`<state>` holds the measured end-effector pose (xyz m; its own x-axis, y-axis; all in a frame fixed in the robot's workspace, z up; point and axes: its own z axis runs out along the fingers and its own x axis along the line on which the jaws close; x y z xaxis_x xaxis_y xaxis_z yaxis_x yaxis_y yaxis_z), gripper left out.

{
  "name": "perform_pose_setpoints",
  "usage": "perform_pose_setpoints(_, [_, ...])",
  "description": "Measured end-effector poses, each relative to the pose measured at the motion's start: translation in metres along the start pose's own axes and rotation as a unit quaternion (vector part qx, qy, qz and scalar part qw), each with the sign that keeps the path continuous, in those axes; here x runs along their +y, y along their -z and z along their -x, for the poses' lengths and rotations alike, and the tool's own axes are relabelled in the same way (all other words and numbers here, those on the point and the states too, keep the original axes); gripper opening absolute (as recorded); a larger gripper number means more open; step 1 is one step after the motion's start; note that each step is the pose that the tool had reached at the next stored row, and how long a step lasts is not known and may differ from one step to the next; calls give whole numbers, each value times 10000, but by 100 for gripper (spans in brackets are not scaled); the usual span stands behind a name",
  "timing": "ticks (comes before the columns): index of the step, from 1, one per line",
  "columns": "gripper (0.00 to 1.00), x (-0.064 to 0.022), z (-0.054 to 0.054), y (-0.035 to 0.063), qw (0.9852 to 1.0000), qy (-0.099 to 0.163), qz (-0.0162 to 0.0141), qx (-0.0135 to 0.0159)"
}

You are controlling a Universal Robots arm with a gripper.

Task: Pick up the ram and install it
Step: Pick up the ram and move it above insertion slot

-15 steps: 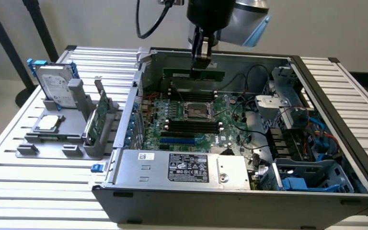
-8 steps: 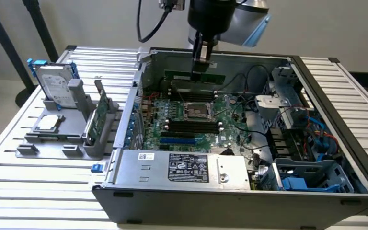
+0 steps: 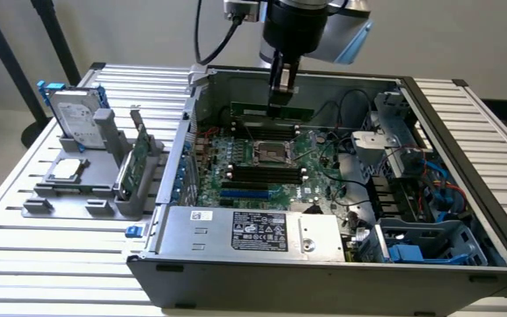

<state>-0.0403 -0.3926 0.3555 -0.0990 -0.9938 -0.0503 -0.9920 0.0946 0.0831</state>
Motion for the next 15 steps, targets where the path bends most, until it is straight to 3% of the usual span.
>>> perform_pose_setpoints(4, [14,-14,1,-43,10000,0,-45,22])
perform_pose_setpoints(8, [14,-17,2,-83,9999,3,-128,34])
perform_pose_setpoints(11, [14,-20,4,-118,9998,5,-171,36])
perform_pose_setpoints(15, [14,-21,6,-133,9998,6,-179,36])
